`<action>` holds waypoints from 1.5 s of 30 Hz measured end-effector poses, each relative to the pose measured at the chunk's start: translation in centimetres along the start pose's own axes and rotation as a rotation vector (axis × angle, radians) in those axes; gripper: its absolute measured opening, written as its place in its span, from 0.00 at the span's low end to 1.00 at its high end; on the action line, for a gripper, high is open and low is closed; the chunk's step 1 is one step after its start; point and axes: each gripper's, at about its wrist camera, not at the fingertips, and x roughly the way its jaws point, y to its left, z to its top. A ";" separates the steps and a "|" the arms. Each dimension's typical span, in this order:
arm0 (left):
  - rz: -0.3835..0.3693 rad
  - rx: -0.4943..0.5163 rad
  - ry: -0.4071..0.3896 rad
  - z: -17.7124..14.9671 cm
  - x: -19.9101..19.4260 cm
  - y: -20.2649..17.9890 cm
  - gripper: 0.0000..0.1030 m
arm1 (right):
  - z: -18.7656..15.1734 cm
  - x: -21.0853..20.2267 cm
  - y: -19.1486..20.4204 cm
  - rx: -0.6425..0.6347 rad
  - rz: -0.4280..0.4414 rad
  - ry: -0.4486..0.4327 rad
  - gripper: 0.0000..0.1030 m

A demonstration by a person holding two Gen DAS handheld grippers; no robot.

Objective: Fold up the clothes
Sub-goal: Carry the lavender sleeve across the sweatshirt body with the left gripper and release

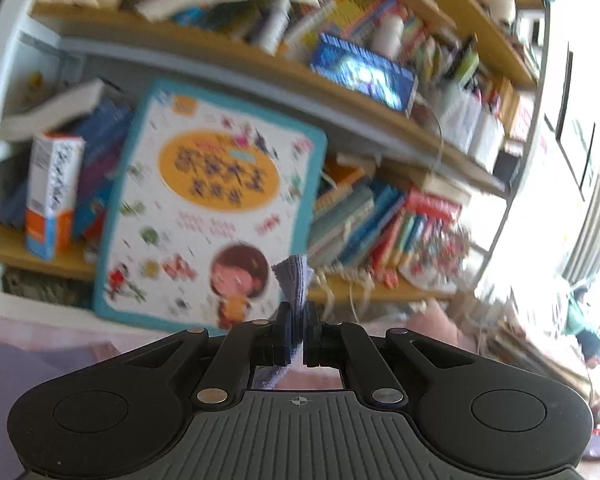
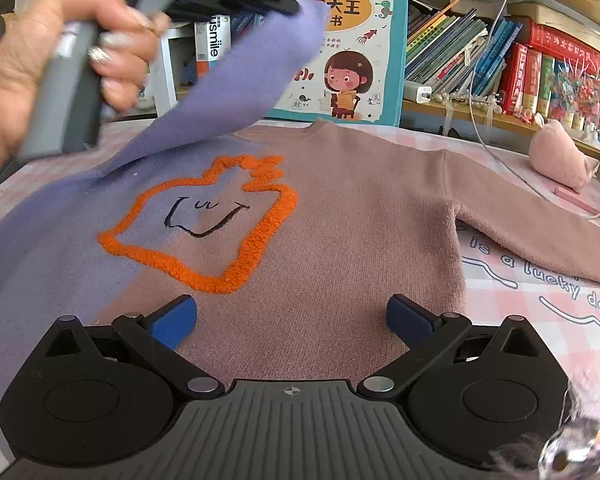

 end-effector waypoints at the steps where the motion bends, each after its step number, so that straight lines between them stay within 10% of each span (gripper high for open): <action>1: -0.005 0.006 0.023 -0.4 0.6 -0.3 0.04 | 0.0 0.0 0.0 0.001 0.001 0.000 0.99; 6: -0.010 0.026 0.126 -2.1 2.5 -1.0 0.17 | 0.0 0.0 0.0 0.001 0.001 0.000 0.99; 10: -0.062 0.051 0.119 -2.0 1.5 -1.6 0.75 | 0.0 0.1 0.0 0.000 0.000 0.000 0.99; 17: -0.040 0.200 0.095 -1.7 -2.3 -2.0 0.75 | 0.0 0.1 0.0 -0.001 -0.001 0.002 0.99; 33: 0.465 0.314 0.233 -8.9 -13.5 6.1 0.81 | 0.0 0.2 0.3 -0.021 -0.016 0.008 1.00; 45: 0.461 0.195 0.252 -10.2 -16.1 9.1 0.74 | -0.2 -1.2 -0.4 0.028 -0.074 -0.058 0.99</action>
